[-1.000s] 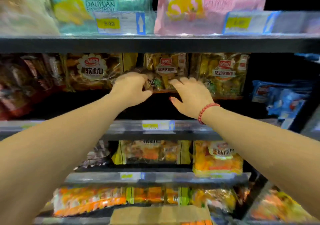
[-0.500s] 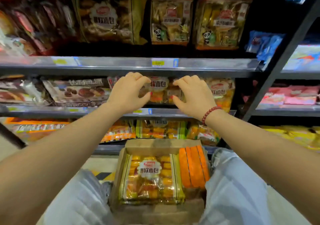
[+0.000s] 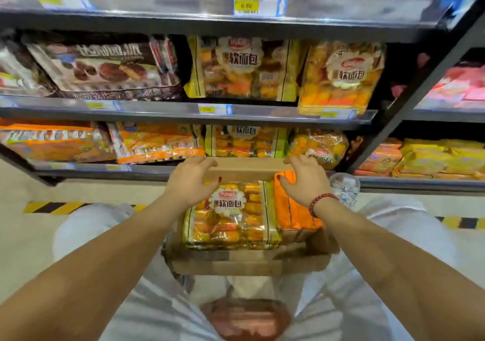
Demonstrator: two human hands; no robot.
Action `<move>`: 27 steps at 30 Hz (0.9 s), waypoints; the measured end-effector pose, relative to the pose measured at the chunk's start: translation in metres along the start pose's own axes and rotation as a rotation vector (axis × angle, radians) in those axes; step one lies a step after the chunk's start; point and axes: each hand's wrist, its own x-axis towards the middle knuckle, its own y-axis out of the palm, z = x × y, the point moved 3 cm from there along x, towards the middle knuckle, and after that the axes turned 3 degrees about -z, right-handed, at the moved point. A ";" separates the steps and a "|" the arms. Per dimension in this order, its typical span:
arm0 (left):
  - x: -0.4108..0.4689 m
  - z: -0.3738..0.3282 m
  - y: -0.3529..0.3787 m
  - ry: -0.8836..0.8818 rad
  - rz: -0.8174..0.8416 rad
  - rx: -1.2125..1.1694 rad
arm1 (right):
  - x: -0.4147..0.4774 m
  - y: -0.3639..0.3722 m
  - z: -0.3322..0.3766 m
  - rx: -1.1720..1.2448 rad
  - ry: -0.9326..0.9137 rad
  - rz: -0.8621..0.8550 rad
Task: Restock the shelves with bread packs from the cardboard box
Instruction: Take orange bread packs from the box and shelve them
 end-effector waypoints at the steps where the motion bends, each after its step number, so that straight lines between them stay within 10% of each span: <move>1: -0.002 0.002 0.011 -0.027 0.027 -0.010 | -0.003 0.011 -0.007 0.009 0.037 0.023; 13: -0.017 0.010 0.126 -0.179 0.293 -0.081 | -0.030 0.124 -0.065 0.218 0.461 0.265; 21: -0.011 -0.001 0.157 -0.238 0.346 -0.133 | -0.021 0.151 -0.073 0.353 0.782 0.118; 27: 0.000 -0.006 0.155 -0.246 0.324 -0.169 | -0.019 0.155 -0.075 0.462 0.699 0.073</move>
